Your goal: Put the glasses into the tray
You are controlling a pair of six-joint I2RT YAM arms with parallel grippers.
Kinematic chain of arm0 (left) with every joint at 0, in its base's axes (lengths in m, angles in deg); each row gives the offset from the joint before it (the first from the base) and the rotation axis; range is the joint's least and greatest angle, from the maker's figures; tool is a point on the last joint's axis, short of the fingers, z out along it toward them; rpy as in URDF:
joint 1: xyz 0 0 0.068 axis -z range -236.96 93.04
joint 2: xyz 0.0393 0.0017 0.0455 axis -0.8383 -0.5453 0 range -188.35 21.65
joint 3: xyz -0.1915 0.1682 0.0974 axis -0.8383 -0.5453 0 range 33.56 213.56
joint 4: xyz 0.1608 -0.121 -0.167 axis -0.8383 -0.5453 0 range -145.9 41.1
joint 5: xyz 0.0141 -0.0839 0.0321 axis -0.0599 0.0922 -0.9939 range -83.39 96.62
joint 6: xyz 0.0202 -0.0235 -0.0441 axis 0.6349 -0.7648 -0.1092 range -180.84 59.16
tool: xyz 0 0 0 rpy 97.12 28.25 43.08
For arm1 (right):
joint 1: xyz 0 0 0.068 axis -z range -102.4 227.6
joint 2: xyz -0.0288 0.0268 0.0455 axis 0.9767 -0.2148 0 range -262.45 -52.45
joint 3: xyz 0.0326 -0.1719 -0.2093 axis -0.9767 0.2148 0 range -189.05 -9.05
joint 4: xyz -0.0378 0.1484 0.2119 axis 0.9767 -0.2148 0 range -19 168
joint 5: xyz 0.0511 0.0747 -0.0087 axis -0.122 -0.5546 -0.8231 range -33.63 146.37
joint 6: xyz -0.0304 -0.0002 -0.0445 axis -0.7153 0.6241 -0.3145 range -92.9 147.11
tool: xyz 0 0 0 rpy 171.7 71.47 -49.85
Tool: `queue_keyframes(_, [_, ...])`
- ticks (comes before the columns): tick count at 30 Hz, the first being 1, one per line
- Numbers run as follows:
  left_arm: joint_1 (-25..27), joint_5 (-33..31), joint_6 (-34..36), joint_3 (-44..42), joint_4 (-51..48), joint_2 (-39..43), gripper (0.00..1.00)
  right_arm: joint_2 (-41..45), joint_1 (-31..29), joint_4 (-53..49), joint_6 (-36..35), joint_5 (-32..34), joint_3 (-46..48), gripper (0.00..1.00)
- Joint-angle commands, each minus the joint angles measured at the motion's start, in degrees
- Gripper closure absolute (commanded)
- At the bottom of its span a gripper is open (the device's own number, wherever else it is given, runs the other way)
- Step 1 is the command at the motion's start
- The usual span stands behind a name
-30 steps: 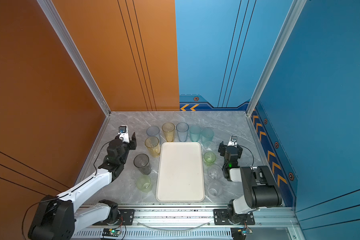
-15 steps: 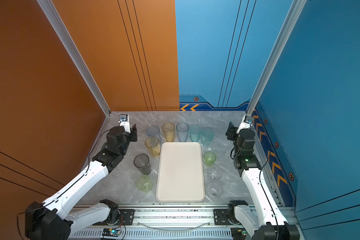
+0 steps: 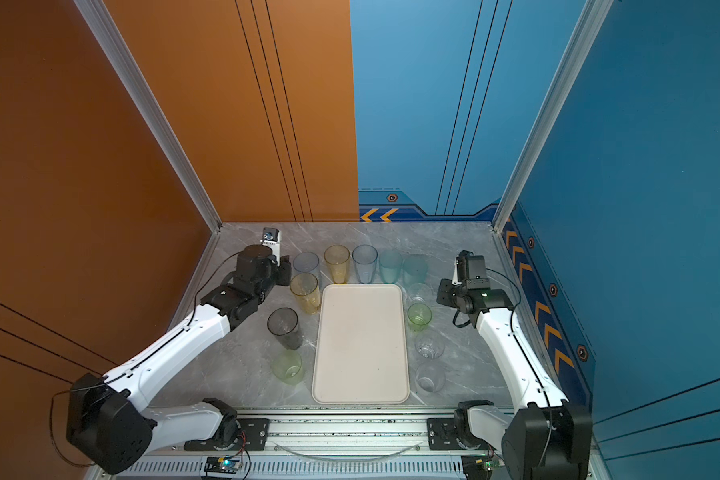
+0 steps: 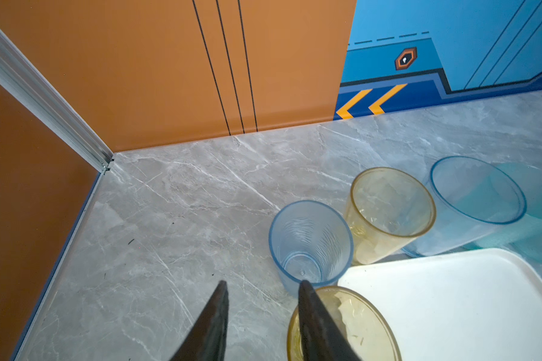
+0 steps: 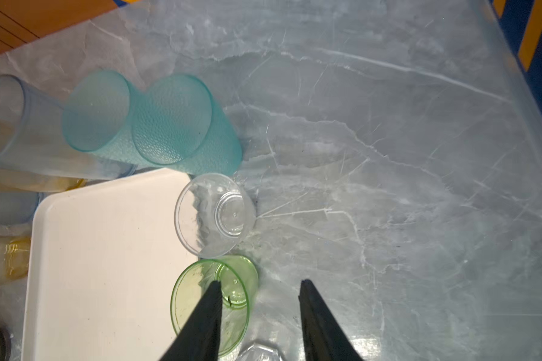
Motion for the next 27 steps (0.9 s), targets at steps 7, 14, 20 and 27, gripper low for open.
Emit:
queue_keyframes(7, [0.51, 2.87, 0.03, 5.18, -6.38, -2.24, 0.63, -10.77, -1.47, -0.69, 3.11, -2.96, -3.05, 0.71])
queue_keyframes(14, [-0.23, 3.70, 0.17, 5.92, -6.88, -2.88, 0.63, -15.08, -1.95, 1.56, 3.53, -3.39, -4.92, 0.73])
queue_keyframes(20, [-0.62, 4.08, -0.03, 5.81, -6.87, -3.08, 0.63, -17.03, -1.94, 2.25, 3.40, -2.73, -5.88, 0.74])
queue_keyframes(27, [-1.19, 4.50, -0.11, 5.53, -6.87, -2.84, 0.63, -19.16, -2.07, 4.10, 3.84, -3.15, -6.49, 0.79])
